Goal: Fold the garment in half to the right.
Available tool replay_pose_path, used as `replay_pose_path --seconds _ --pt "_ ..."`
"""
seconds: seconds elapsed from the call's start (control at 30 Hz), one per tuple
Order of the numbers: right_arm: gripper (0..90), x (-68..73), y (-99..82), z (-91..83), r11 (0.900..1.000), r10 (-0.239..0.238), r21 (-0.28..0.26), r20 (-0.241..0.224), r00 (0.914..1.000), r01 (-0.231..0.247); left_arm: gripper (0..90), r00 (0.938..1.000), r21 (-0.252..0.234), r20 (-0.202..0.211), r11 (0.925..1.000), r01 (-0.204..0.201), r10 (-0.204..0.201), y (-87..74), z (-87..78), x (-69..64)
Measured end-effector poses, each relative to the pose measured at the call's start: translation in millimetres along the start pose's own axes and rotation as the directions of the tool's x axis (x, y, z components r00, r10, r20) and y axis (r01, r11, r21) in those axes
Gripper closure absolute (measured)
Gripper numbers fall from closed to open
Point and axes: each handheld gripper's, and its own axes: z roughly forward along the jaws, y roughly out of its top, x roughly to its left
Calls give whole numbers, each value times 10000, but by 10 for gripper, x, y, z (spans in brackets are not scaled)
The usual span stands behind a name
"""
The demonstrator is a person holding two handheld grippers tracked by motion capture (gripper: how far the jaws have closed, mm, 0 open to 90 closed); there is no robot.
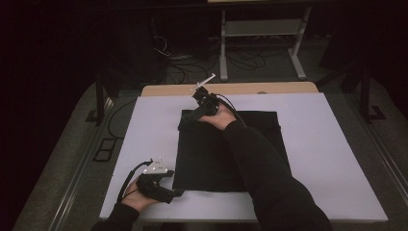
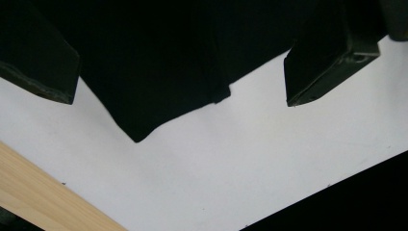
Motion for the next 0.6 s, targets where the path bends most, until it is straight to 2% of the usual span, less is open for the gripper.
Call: replay_pose_path --seconds 0.07,0.13,0.17,0.27,0.33,0.6 --pt "0 -20 21 54 10000 27 -37 39 10000 -27 200 10000 -41 -60 10000 1 -1 -2 2 -2" --pt "0 -25 41 113 9995 305 -49 126 9995 -304 227 9998 -77 -183 10000 -55 54 -4 5 -10" --pt "0 -47 43 141 9999 157 18 128 9998 -158 229 9997 -63 -236 9999 -86 85 -3 6 -14" --pt "0 -76 48 240 9998 200 75 176 9996 -201 261 9989 30 -363 9996 -282 283 -2 2 -17" --pt "0 -98 44 314 9995 276 124 242 9993 -279 292 9987 -94 -454 9997 -218 214 -3 10 -29" --pt "68 -171 -3 576 9980 553 290 531 9971 -569 431 9987 -150 -410 9994 -316 309 3 12 -32"
